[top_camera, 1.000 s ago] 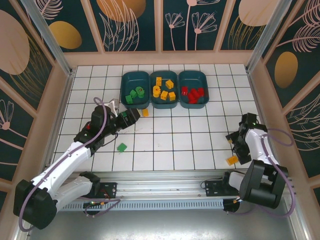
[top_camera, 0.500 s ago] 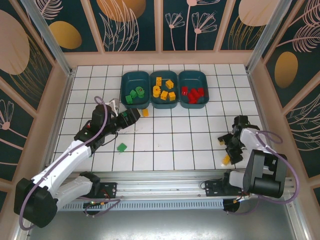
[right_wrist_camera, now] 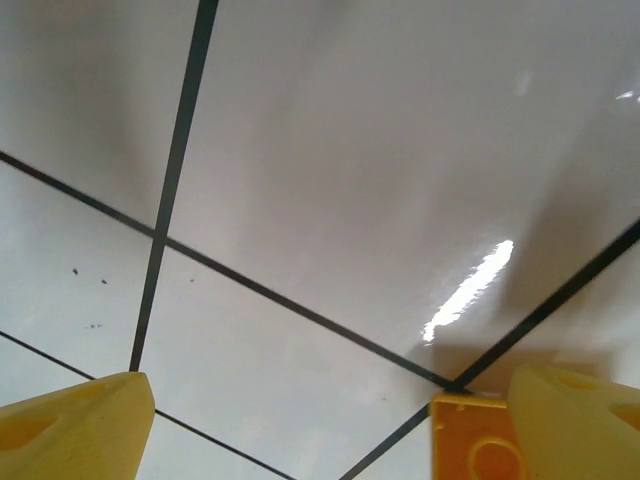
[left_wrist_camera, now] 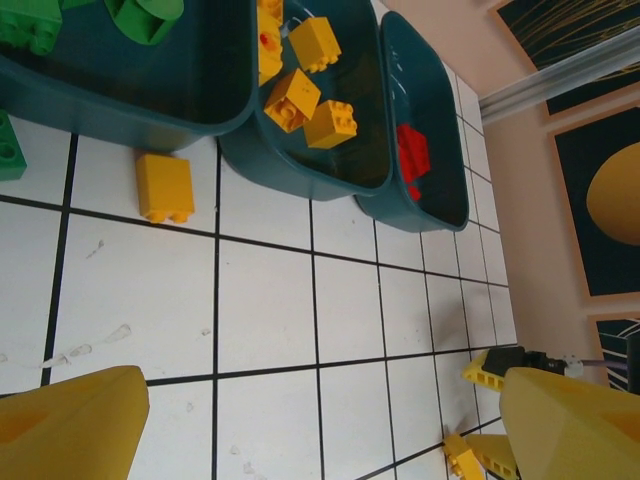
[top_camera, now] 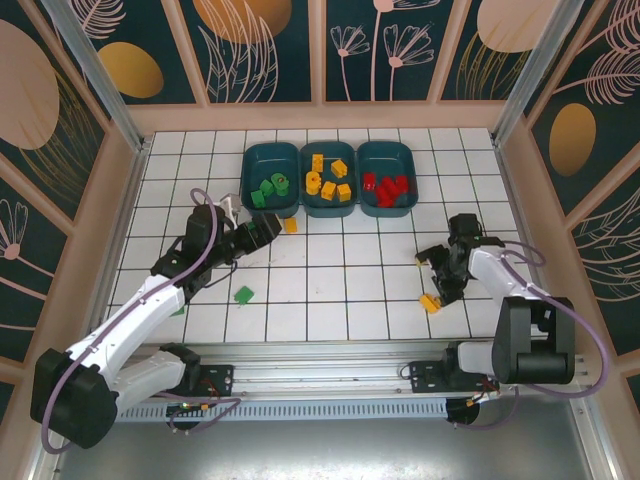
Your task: Sort the legos into containers by color
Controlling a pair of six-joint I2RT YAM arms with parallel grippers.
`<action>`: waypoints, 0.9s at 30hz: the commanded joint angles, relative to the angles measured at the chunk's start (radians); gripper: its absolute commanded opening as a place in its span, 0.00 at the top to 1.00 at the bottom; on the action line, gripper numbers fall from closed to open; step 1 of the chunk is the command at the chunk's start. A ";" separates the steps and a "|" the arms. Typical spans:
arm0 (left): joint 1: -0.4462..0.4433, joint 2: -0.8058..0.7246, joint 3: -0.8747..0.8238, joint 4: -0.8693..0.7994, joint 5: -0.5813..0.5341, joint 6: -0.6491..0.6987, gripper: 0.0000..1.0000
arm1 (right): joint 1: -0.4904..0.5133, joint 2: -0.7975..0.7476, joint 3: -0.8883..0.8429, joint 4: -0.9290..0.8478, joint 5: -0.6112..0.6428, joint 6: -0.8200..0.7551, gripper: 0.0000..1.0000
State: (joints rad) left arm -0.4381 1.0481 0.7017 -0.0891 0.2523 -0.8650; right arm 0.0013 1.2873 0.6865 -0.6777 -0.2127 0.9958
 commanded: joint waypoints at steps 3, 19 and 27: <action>0.006 -0.003 0.023 0.015 0.015 -0.007 0.09 | -0.018 -0.072 -0.013 -0.127 0.122 -0.127 0.06; 0.006 -0.073 -0.014 0.001 0.072 -0.056 0.10 | 0.204 -0.231 -0.194 -0.053 -0.016 0.031 0.06; 0.006 -0.111 -0.032 -0.008 0.064 -0.071 0.10 | 0.212 -0.196 -0.154 -0.120 0.109 -0.036 0.12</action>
State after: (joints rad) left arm -0.4381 0.9615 0.6880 -0.0906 0.3069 -0.9207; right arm 0.2256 1.0733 0.5056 -0.7486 -0.1822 0.9878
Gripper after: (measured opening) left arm 0.901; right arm 0.885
